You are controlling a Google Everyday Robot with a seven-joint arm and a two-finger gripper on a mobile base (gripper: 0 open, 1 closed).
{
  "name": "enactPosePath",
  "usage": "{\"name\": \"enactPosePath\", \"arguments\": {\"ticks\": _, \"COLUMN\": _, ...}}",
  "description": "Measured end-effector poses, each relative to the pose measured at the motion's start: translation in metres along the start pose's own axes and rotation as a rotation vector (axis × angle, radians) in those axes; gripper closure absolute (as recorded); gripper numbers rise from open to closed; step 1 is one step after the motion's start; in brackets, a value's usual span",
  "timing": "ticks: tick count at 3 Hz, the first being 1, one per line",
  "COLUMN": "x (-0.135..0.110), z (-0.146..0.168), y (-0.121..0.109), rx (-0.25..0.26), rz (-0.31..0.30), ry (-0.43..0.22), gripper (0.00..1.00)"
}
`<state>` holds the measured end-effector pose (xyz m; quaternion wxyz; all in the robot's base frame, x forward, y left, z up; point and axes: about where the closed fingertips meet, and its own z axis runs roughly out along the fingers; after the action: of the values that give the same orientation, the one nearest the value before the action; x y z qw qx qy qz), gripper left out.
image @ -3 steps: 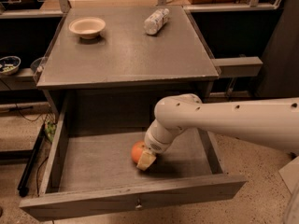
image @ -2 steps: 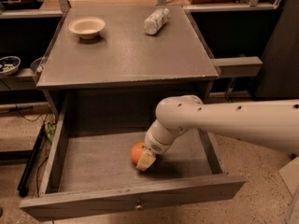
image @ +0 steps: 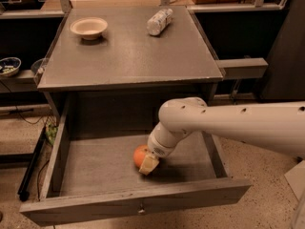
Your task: Place orange into top drawer
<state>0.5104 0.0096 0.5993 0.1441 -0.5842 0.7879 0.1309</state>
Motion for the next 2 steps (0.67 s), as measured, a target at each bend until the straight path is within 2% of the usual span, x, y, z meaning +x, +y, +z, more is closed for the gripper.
{"name": "enactPosePath", "arguments": {"ticks": 2, "x": 0.0000, "z": 0.0000, "y": 0.0000, "rx": 0.000, "rz": 0.000, "ry": 0.000, "gripper": 0.15}}
